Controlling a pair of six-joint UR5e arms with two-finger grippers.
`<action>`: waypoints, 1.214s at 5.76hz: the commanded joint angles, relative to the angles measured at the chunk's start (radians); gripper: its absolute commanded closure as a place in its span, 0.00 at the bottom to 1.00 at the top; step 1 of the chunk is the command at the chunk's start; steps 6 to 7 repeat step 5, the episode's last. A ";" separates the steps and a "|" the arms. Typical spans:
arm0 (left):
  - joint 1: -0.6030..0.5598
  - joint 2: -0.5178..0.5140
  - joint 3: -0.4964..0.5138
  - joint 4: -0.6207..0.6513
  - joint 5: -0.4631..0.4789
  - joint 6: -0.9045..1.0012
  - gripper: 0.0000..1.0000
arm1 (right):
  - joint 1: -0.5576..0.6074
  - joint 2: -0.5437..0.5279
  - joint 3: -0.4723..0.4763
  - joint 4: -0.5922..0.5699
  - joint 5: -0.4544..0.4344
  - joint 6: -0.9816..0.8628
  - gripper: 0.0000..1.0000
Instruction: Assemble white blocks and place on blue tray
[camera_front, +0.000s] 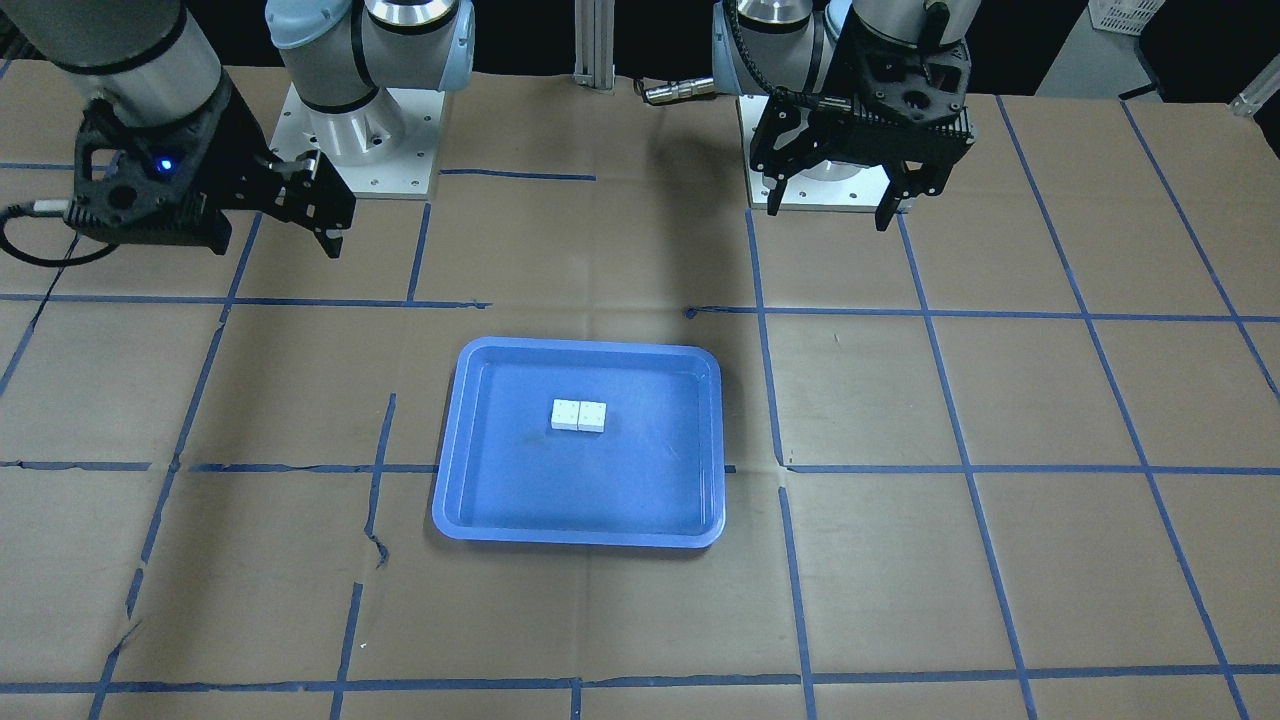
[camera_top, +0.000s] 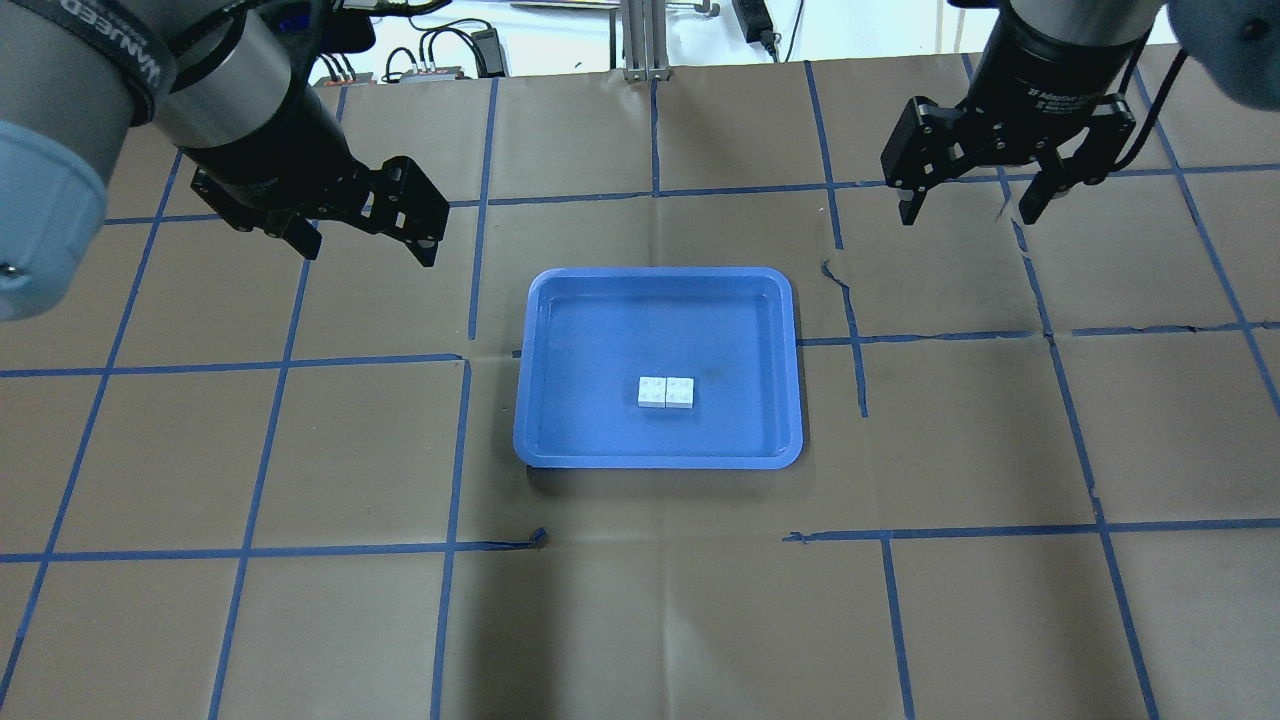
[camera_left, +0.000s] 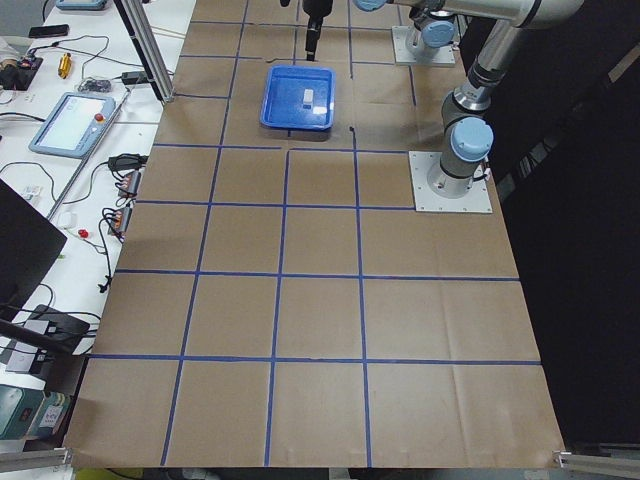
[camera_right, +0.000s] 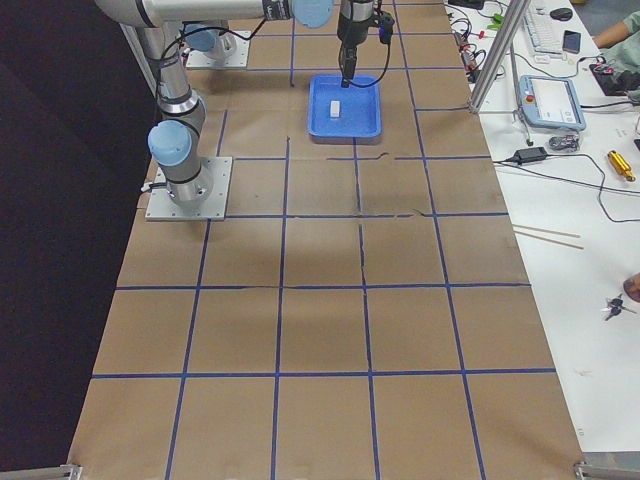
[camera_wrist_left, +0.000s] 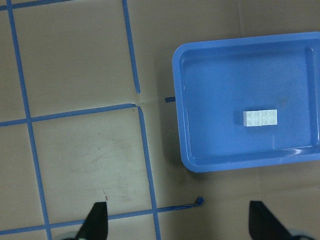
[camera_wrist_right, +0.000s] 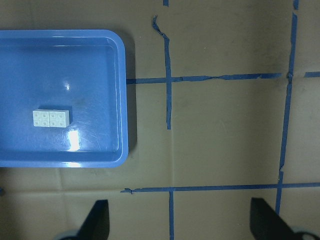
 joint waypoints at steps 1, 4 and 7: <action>0.000 0.000 0.000 0.001 -0.001 0.000 0.01 | 0.003 -0.020 0.002 0.018 0.004 0.034 0.00; -0.002 -0.002 0.000 0.003 0.000 -0.002 0.01 | 0.003 -0.019 0.004 0.016 0.007 0.036 0.00; 0.000 0.000 -0.008 0.004 0.000 -0.012 0.01 | 0.003 -0.017 0.005 0.016 0.002 0.036 0.00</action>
